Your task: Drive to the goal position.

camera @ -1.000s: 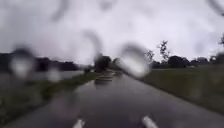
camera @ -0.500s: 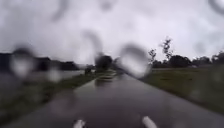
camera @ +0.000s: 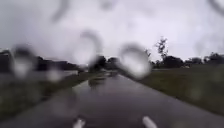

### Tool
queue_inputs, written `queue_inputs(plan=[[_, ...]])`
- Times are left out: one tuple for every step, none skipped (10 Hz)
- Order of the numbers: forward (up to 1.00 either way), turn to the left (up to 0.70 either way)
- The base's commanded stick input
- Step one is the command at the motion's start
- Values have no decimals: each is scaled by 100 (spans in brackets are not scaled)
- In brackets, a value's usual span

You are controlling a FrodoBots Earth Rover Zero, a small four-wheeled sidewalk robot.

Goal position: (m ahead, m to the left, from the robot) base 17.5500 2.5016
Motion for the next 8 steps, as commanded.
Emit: queue_inputs(plan=[[85,0],[85,-9],[85,-30],[85,-32],[85,-15],[85,-3],[85,0],[85,0]])
